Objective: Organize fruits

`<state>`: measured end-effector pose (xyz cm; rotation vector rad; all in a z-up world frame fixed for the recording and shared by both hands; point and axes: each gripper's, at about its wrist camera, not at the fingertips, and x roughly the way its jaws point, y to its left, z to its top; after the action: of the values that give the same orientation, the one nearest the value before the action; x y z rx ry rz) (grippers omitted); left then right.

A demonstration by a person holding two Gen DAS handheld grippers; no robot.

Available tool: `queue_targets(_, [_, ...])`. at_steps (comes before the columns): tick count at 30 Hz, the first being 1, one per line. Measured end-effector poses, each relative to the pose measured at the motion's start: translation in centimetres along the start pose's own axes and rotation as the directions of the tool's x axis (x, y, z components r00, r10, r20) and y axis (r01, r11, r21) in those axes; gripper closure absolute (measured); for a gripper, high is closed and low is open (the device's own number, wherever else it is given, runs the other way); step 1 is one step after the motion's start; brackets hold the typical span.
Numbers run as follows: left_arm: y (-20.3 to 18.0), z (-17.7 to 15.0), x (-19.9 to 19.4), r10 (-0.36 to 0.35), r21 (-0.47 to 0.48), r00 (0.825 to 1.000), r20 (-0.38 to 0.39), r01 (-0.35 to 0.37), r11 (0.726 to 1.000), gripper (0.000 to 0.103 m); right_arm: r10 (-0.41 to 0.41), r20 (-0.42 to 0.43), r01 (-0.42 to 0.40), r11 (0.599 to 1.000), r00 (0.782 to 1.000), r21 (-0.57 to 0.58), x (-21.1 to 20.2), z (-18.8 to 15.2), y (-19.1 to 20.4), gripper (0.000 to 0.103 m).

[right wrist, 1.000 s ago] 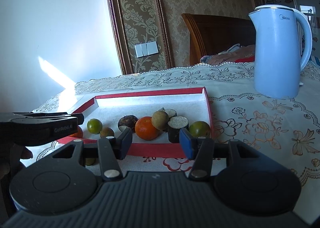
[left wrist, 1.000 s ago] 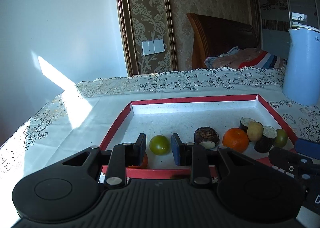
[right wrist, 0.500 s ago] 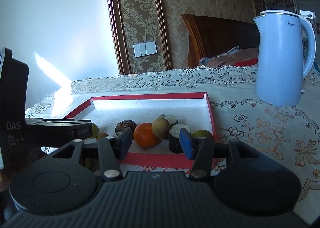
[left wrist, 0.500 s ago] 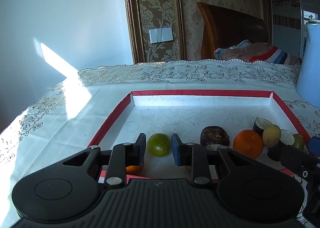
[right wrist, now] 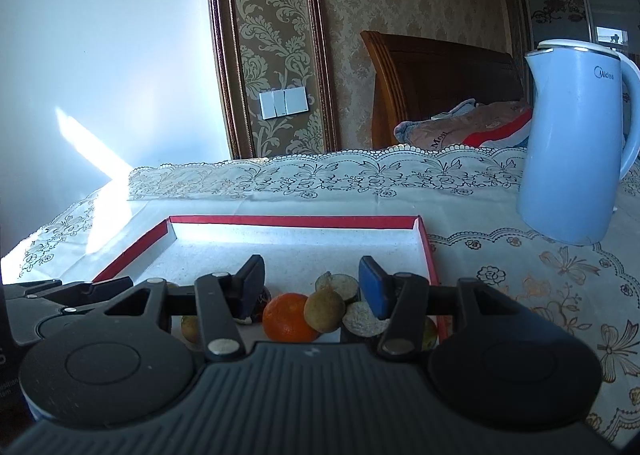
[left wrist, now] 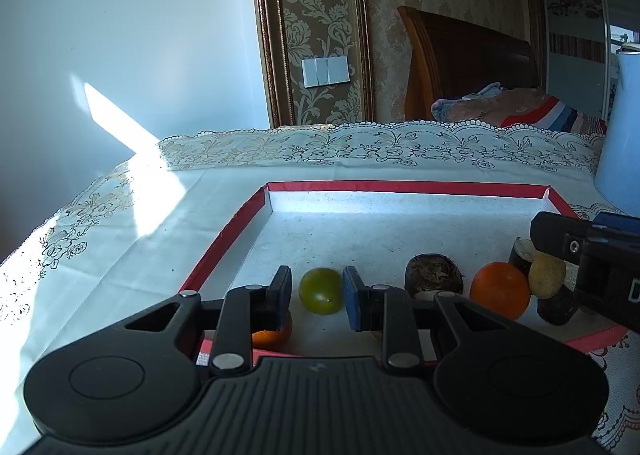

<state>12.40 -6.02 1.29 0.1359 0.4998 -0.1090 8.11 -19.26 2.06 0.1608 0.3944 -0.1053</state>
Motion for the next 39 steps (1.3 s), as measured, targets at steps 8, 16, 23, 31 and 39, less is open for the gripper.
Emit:
queue_targets(8, [0.1, 0.0, 0.1, -0.006, -0.010, 1.000, -0.016, 0.006, 1.000, 0.076, 0.003, 0.006, -0.003, 1.000, 1.000, 0.000, -0.1, -0.1, 0.0, 0.053])
queue_targets(16, [0.3, 0.0, 0.3, -0.013, -0.016, 1.000, -0.024, 0.013, 1.000, 0.050, 0.009, 0.010, -0.009, 1.000, 1.000, 0.009, -0.5, -0.3, -0.1, 0.053])
queue_targets(23, [0.3, 0.0, -0.9, 0.016, -0.007, 0.999, 0.051, -0.015, 1.000, 0.009, 0.009, 0.019, -0.009, 1.000, 1.000, 0.010, -0.9, -0.4, -0.2, 0.053])
queue_targets(31, [1.4, -0.4, -1.5, 0.060, -0.031, 0.998, 0.019, -0.060, 0.998, 0.009, 0.008, 0.038, -0.008, 1.000, 0.999, 0.011, -2.6, -1.6, -0.4, 0.037])
queue_targets(39, [2.7, -1.0, -2.3, 0.113, -0.056, 0.993, -0.039, -0.115, 0.992, 0.009, 0.016, 0.019, -0.016, 1.000, 1.000, 0.017, -4.1, -3.2, -0.7, 0.031])
